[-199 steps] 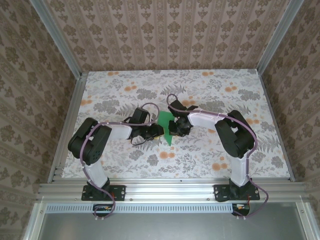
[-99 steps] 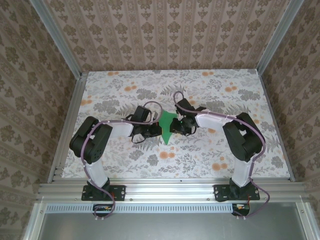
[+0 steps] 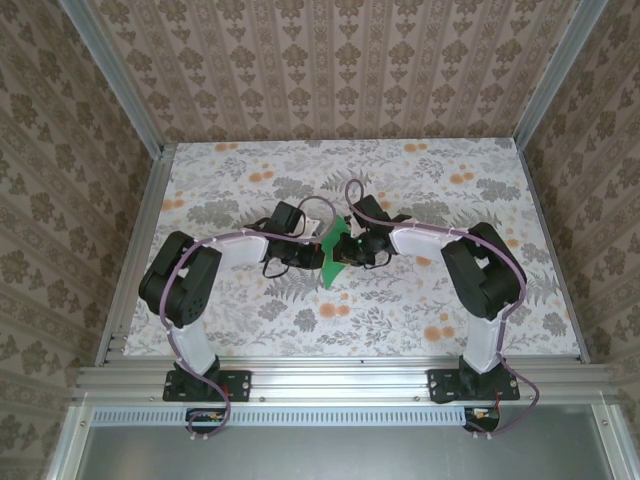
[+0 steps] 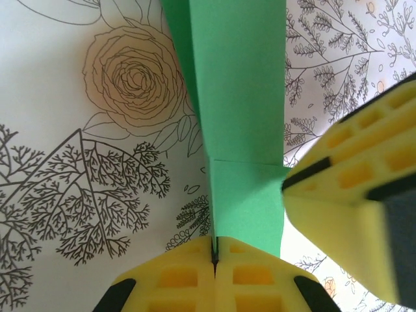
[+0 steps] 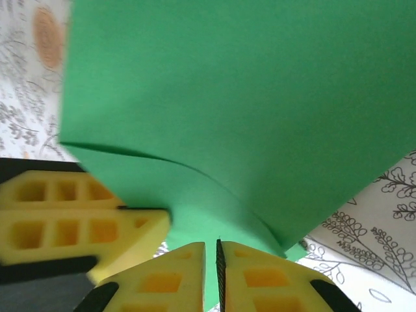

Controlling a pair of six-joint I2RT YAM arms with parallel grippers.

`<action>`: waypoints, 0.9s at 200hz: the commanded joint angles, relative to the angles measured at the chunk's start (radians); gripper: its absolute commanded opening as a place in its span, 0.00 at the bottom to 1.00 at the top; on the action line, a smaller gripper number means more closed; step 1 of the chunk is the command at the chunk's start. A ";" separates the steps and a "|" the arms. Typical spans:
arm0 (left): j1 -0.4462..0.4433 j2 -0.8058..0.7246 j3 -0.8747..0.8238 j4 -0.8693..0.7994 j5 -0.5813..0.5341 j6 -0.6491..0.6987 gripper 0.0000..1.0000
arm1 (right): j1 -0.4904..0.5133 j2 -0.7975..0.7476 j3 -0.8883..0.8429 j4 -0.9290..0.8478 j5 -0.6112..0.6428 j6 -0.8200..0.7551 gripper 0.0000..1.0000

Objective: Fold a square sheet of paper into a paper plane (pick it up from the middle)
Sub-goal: Fold the wing for the fifth time at the center of the table.

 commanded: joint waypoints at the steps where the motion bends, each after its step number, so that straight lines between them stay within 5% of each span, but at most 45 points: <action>1: 0.003 -0.007 0.027 -0.031 0.021 0.060 0.00 | -0.004 0.027 -0.001 0.003 -0.020 0.014 0.14; 49: 0.002 -0.009 0.016 -0.007 0.034 0.050 0.02 | -0.022 0.068 -0.011 0.009 0.007 0.018 0.12; 101: -0.001 -0.020 -0.094 0.208 0.136 -0.155 0.29 | -0.024 0.082 -0.076 0.102 0.013 0.121 0.12; 180: -0.011 -0.076 -0.230 0.344 0.062 -0.266 0.28 | -0.024 0.080 -0.114 0.155 0.034 0.226 0.12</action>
